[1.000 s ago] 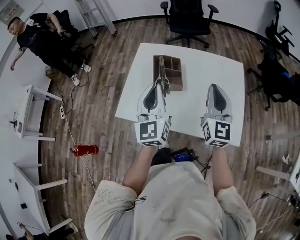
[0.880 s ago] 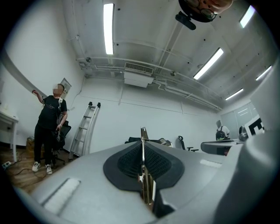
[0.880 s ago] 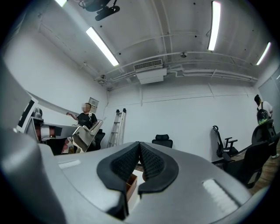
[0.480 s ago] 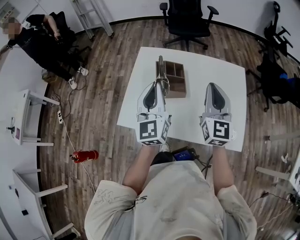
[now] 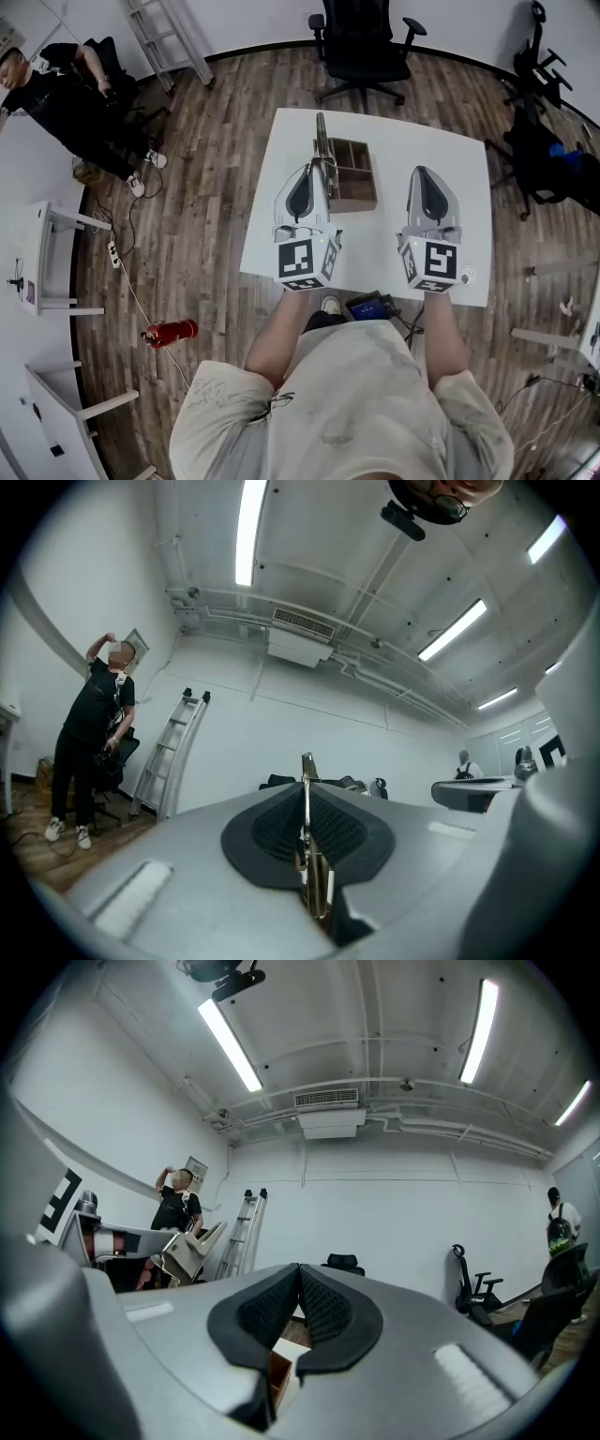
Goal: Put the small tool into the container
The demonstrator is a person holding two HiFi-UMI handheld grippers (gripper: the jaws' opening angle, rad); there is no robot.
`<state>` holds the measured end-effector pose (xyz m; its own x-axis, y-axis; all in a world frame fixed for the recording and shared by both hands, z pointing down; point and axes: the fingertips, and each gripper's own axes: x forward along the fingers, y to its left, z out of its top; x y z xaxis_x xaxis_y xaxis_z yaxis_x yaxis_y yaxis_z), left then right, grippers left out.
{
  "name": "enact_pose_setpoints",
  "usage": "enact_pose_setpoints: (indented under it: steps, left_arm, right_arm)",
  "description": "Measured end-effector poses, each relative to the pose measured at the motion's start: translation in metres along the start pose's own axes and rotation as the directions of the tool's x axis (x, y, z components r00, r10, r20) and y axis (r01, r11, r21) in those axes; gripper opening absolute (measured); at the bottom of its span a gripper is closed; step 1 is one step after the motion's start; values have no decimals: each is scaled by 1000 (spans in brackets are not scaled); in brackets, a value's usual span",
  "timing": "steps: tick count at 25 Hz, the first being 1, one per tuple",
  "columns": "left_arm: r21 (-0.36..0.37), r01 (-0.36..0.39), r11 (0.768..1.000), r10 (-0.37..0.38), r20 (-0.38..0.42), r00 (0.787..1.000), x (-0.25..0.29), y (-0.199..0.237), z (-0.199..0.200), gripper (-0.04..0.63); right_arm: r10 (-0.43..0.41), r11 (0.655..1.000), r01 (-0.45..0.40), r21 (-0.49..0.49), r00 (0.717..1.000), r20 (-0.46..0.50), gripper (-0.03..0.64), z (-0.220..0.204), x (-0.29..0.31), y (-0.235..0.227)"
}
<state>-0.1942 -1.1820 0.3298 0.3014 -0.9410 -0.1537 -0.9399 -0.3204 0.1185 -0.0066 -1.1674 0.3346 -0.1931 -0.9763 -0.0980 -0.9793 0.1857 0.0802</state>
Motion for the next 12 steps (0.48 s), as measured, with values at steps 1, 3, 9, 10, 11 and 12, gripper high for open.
enact_pose_setpoints:
  steps: [1,3,9,10,11,12]
  left_arm:
    - [-4,4,1000,-4,0,1000,10,17,5,21]
    - [-12,11,1000,-11,-2,1000,27,34,6,21]
    - [-14,9,1000,-10,-19,1000,57,55,-26,21]
    - [-15,2,1000,-3,-22,1000,67,49,-39,21]
    - [-14,-7,1000,6,-25,1000,79,37,-51,21]
    - [-13,-16,1000,16,-29,999,95,23,-62,21]
  right_arm:
    - [-3,1000,3,-3,1000,-1,5,4,16,11]
    - [-9,1000,9,-4,1000,-1,5,5,39,19]
    - [1,1000,-1,2,1000,2,5,-23,77,21]
    - [8,1000,-8,5,1000,4,5,-35,83,9]
    - [17,1000,-17,8,1000,5,5,-46,89,-9]
    - [25,1000,-25,10,1000,5,5,-55,97,-30]
